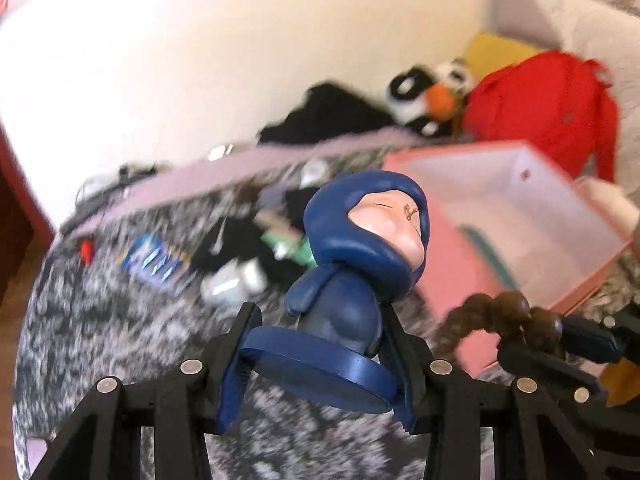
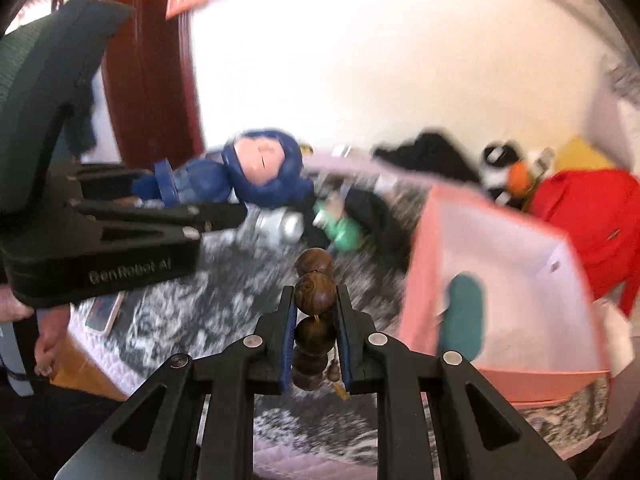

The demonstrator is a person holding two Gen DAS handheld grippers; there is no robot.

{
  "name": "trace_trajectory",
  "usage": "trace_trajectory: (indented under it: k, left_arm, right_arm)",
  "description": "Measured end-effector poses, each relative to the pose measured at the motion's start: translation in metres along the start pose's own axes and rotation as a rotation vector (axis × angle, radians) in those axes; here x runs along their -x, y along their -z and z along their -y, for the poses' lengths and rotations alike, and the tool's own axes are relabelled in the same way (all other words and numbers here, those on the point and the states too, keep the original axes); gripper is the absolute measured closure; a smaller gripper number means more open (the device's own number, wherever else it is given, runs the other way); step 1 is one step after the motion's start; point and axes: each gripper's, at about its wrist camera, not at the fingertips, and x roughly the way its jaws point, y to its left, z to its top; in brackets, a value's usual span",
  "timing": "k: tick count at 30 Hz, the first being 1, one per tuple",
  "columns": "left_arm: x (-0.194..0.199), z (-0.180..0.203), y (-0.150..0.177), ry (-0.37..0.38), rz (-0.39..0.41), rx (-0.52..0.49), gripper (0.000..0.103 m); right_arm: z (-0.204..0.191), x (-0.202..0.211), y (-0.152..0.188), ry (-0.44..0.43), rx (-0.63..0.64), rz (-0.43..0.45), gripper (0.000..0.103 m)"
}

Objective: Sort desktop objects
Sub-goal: 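Carry the figurine and bracelet into the pink box and open both tools, then grasp the silver cylinder with the left tool while the right tool grasps the green tape measure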

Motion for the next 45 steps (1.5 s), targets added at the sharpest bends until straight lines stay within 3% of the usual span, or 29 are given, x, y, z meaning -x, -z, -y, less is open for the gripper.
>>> trace_trajectory:
  k: [5,11,16,22,25,27,29,32,37,45]
  left_arm:
    - [0.026,0.037,-0.018,0.069,0.072,-0.045,0.054]
    - [0.029,0.075,-0.041,0.150,0.110,-0.087,0.054]
    - [0.005,0.106,-0.060,0.210,0.092,-0.090,0.054]
    - [-0.057,0.145,-0.080,0.293,0.025,-0.076,0.054]
    - [-0.107,0.158,-0.082,0.336,-0.062,-0.043,0.053]
    - [-0.132,0.159,-0.077,0.325,-0.116,-0.014,0.051]
    - [-0.139,0.154,-0.074,0.301,-0.127,0.009,0.036]
    - [-0.125,0.133,-0.077,0.292,-0.064,0.059,0.019]
    - [-0.109,0.087,-0.074,0.248,-0.028,0.135,0.017]
    - [-0.108,0.005,-0.034,0.100,-0.087,0.217,0.017]
  right_arm:
    - [0.011,0.068,-0.007,0.126,0.004,0.194,0.084]
    - [0.028,0.117,-0.007,0.311,0.003,0.324,0.084]
    - [0.063,0.124,-0.008,0.429,-0.056,0.327,0.083]
    - [0.138,0.087,-0.010,0.530,-0.182,0.221,0.083]
    - [0.180,0.054,-0.015,0.495,-0.252,0.122,0.083]
    - [0.199,0.020,-0.014,0.467,-0.249,0.013,0.079]
    - [0.208,-0.002,-0.005,0.511,-0.261,-0.048,0.026]
    - [0.203,-0.012,-0.001,0.532,-0.238,-0.053,0.024]
    - [0.192,-0.022,-0.016,0.488,-0.231,-0.008,0.024]
    - [0.118,-0.050,-0.029,0.340,-0.154,-0.014,0.024]
